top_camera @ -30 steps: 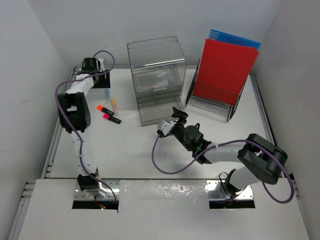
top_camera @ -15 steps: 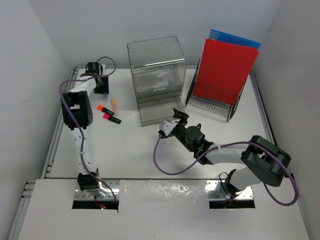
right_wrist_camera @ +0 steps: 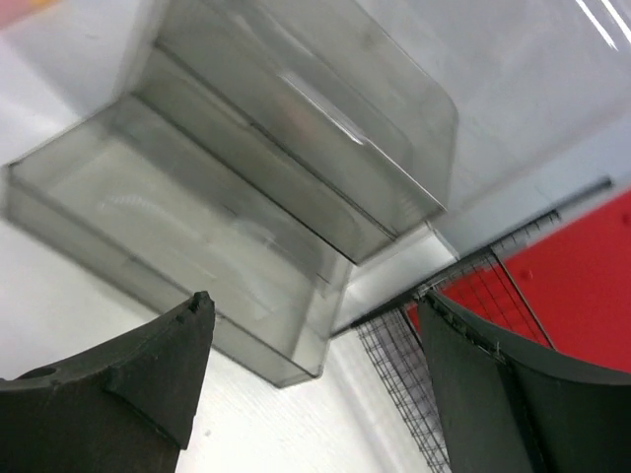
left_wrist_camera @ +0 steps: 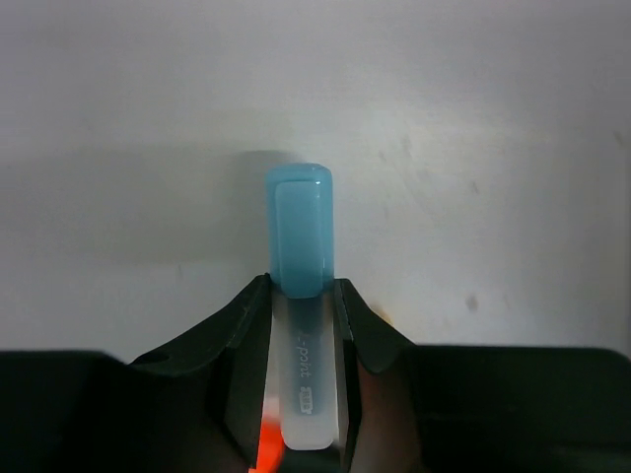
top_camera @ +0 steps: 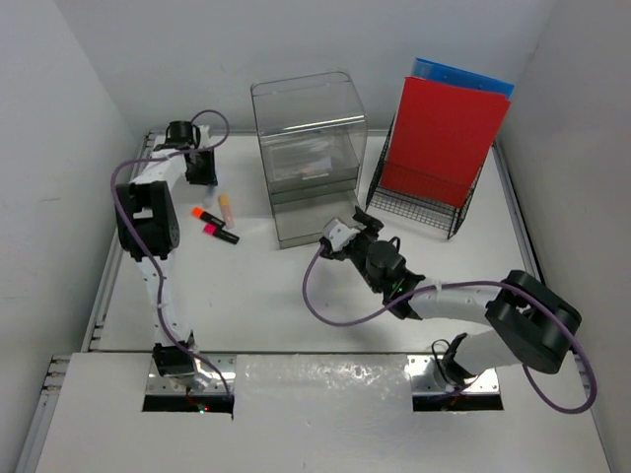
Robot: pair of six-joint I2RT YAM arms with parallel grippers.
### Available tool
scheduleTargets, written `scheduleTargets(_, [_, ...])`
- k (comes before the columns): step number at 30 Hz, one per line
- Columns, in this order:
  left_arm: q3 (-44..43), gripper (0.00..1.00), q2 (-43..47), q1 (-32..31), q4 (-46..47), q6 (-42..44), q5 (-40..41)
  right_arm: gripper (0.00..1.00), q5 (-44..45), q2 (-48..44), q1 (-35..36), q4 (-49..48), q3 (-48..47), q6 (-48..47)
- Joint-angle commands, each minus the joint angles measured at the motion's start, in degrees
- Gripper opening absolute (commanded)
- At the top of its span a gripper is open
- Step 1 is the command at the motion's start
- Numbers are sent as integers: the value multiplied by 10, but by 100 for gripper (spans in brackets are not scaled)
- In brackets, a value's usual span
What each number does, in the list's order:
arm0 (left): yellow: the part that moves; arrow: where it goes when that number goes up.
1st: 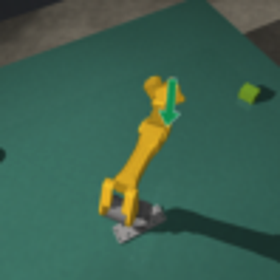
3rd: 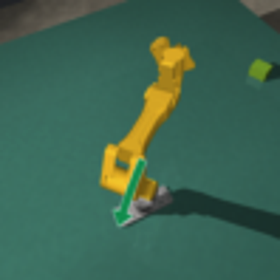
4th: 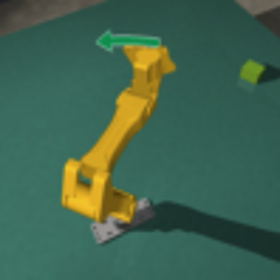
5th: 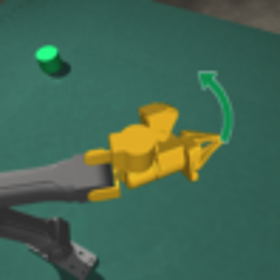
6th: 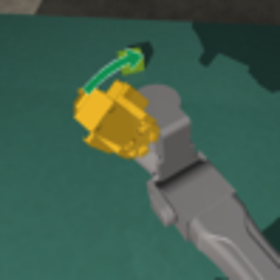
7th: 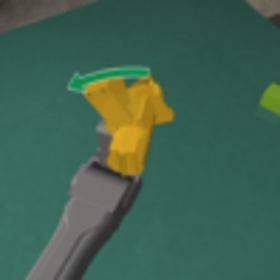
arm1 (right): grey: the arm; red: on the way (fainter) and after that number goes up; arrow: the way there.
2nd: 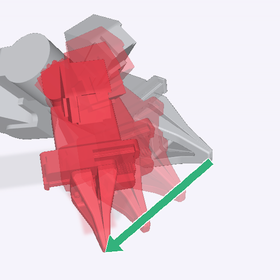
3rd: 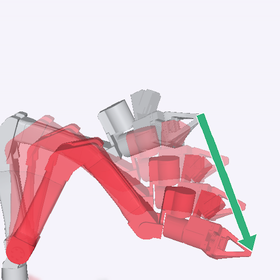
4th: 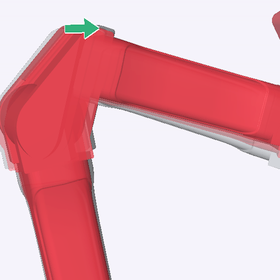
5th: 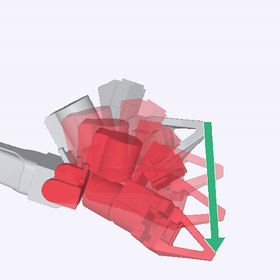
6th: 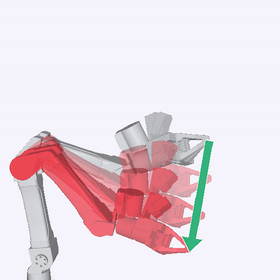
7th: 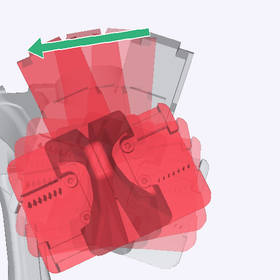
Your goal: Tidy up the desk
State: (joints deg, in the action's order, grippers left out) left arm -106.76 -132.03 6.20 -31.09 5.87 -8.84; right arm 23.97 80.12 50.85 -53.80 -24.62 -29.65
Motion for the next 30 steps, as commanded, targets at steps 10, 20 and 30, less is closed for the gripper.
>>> scheduleTargets(10, [204,0,344,-13,-185,225,-149,82,-21,-72,-121,63,-12,239])
scheduleTargets(20, [363,0,462,-310,-173,325,-33,82,-7,-97,-120,20,23,238])
scheduleTargets(30, [190,0,271,-409,-73,273,19,82,20,-135,-121,-14,55,224])
